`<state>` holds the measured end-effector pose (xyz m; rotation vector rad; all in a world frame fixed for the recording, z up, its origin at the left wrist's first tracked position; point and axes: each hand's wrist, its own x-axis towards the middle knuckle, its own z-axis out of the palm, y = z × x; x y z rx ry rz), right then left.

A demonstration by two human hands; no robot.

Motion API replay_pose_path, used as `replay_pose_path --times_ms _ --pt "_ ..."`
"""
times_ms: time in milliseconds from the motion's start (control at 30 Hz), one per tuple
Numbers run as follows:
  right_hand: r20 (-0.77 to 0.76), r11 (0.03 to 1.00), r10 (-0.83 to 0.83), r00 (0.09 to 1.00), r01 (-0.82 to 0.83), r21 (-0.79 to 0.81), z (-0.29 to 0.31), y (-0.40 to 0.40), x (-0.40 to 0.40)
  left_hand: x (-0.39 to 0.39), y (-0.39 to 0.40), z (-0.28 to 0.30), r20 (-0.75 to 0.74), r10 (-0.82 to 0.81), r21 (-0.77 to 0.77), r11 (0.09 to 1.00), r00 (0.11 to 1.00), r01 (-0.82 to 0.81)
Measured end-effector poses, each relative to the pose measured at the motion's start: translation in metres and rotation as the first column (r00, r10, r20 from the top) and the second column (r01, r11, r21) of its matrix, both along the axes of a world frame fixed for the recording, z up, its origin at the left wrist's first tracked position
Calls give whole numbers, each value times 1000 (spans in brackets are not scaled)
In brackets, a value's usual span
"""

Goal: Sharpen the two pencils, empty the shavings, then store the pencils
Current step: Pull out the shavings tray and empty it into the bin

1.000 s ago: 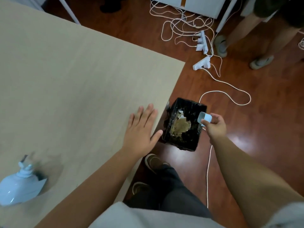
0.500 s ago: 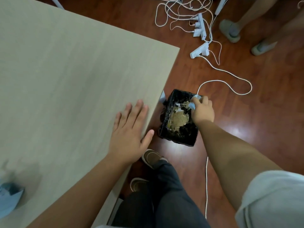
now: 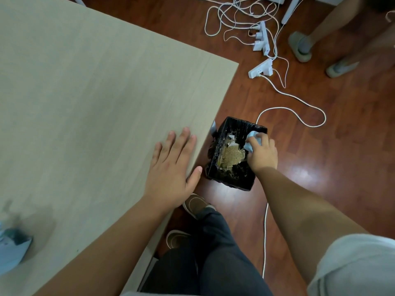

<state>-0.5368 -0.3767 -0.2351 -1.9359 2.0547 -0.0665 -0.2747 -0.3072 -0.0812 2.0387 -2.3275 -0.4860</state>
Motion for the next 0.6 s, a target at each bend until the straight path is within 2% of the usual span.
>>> replay_pose_path --times_ms 200,600 --pt "39 998 -55 998 55 -6 4 -6 4 0 1 1 -8 -6 -7 1000 1000 5" --pt "35 999 -39 999 40 -11 2 0 -1 0 0 2 -15 -9 1 1000 1000 9"
